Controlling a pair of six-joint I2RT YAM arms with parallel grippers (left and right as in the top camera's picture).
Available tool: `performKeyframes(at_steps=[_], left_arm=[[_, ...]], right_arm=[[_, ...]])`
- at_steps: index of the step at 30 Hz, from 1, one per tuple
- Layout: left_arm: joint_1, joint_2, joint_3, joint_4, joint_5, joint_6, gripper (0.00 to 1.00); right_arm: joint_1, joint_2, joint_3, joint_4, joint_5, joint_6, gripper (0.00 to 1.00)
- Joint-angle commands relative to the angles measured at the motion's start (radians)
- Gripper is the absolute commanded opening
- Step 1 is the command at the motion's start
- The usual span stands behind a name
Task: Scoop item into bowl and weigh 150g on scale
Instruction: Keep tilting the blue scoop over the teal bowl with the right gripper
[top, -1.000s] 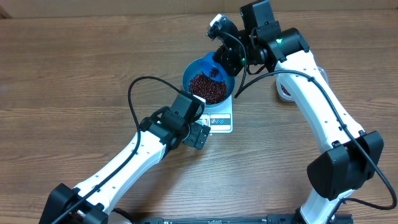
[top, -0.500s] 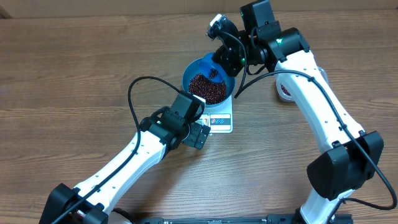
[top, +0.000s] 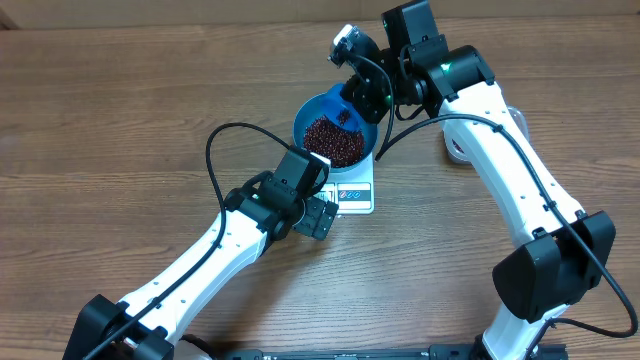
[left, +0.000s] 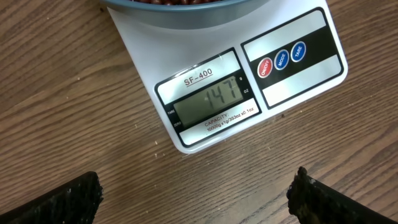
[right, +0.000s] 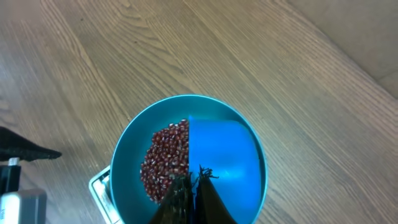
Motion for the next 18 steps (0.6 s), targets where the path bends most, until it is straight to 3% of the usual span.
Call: performKeyframes(at_steps=[1,5,8,18], left_arm=[[0.004,-0.001,-0.002,0.001,-0.013,0.019,1.00],[0.004,-0.001,-0.002,0.000,-0.013,0.019,1.00],[0.004,-0.001,-0.002,0.001,-0.013,0.019,1.00],[0.004,-0.001,-0.002,0.000,-0.013,0.019,1.00]], right_arm=[[-0.002,-0.050,0.033,0.020,0.004,0.067,0.04],[0.004,-0.051,0.033,-0.023,-0.061,-0.038,0.04],[0.000,-0.051,0.033,0.005,0.005,0.031,0.04],[0.004,-0.050,0.032,-0.022,-0.017,-0.027,0.04]])
